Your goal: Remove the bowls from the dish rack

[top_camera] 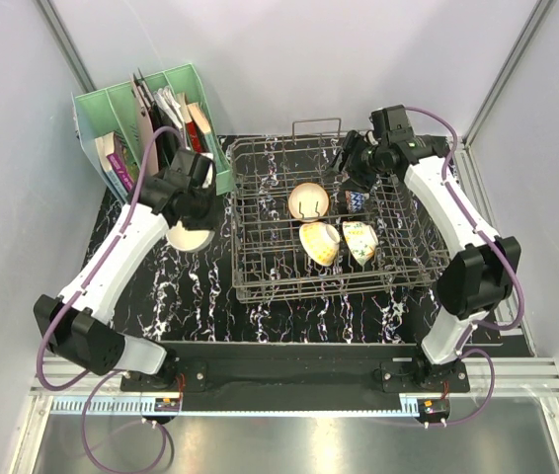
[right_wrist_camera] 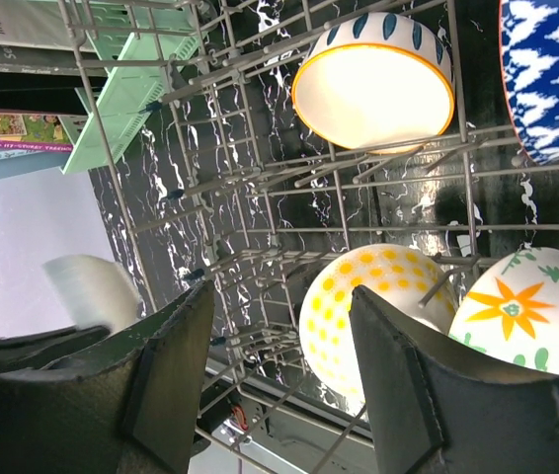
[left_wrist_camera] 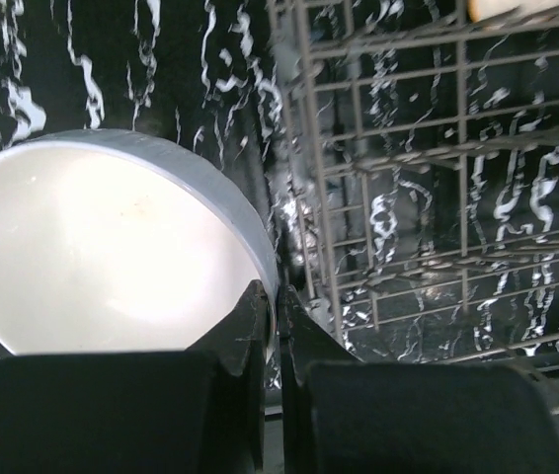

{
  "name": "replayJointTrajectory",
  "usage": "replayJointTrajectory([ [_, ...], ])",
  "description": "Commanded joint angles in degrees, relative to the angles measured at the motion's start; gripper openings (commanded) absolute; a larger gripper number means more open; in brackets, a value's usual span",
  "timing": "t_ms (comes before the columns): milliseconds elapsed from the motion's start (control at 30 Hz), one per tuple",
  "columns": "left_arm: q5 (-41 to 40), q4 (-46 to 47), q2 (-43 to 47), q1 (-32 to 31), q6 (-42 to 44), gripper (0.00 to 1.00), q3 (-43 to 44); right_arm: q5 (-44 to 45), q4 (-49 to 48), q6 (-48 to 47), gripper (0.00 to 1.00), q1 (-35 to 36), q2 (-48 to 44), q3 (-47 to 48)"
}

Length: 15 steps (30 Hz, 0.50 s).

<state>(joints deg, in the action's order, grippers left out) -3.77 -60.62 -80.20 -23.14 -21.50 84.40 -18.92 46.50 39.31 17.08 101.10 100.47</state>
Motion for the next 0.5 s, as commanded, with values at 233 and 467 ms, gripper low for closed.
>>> replayJointTrajectory([
  [233, -0.6, 7.3, 2.3, 1.0, -1.6, 0.0, -11.6, 0.1, 0.7, -1.3, 0.67, -0.5, -6.4, -2.2],
  [467, -0.4, 7.6, -1.8, 1.7, -3.0, 0.0, -14.2, 0.1, 0.6, -1.2, 0.67, -0.6, -6.9, -3.0],
])
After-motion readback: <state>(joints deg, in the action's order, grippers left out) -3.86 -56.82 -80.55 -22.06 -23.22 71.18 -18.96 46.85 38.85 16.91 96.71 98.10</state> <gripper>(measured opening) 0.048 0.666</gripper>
